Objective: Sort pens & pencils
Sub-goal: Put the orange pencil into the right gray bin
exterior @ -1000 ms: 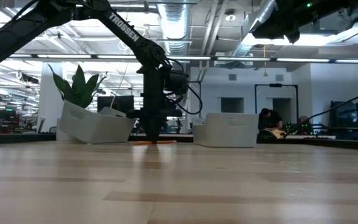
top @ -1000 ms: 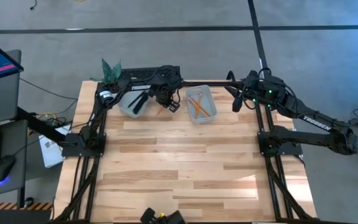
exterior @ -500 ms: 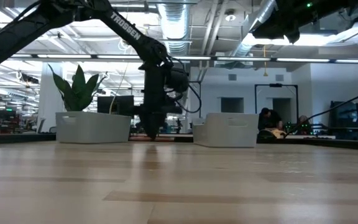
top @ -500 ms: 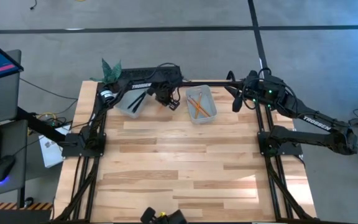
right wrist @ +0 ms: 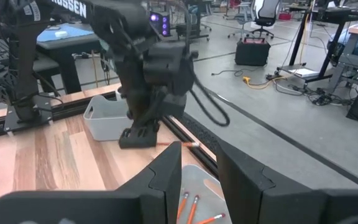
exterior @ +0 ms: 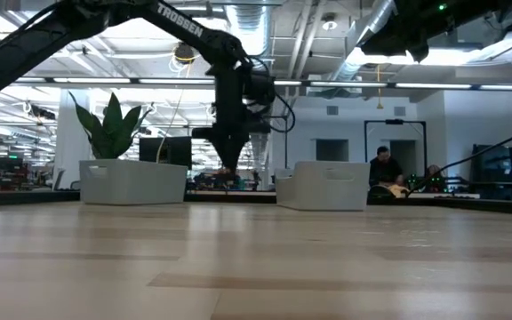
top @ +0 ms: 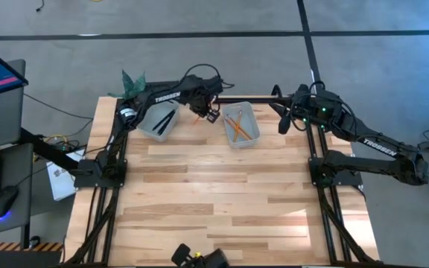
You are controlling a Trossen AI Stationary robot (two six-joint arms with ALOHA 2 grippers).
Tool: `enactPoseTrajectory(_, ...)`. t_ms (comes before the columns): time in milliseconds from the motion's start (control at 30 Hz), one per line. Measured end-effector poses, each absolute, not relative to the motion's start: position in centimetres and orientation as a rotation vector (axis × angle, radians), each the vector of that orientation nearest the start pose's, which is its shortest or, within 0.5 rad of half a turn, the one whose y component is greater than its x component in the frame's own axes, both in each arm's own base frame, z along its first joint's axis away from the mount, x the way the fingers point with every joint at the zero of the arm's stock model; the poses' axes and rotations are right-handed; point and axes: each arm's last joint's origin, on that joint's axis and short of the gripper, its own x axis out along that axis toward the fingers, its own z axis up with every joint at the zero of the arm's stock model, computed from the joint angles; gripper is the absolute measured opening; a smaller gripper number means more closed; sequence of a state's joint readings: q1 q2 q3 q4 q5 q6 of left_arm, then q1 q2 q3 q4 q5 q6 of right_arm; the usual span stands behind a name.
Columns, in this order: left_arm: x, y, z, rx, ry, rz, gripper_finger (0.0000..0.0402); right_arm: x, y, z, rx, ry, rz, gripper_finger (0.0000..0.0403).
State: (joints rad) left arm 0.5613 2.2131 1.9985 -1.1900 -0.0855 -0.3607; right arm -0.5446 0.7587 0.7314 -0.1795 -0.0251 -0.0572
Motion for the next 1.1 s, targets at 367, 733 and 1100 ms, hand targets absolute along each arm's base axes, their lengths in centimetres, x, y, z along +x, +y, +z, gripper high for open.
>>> enactPoseTrajectory(367, 38.9, 23.0, 28.5, -0.703, 1.114, 0.744, 0.0025, 14.5, -8.7, 31.8, -0.002, 0.217, -0.511, 0.0122)
enactPoseTrajectory(733, 43.1, 18.5, 30.7, -0.741, 0.888, 0.605, 0.0025, 14.5, -8.7, 31.8, 0.001, 0.219, -0.511, 0.0122)
enactPoseTrajectory(1100, 44.8, 17.3, 30.4, -0.746, 0.767, 0.653, 0.0025, 14.5, -8.7, 31.6, 0.040, 0.229, -0.513, 0.0122)
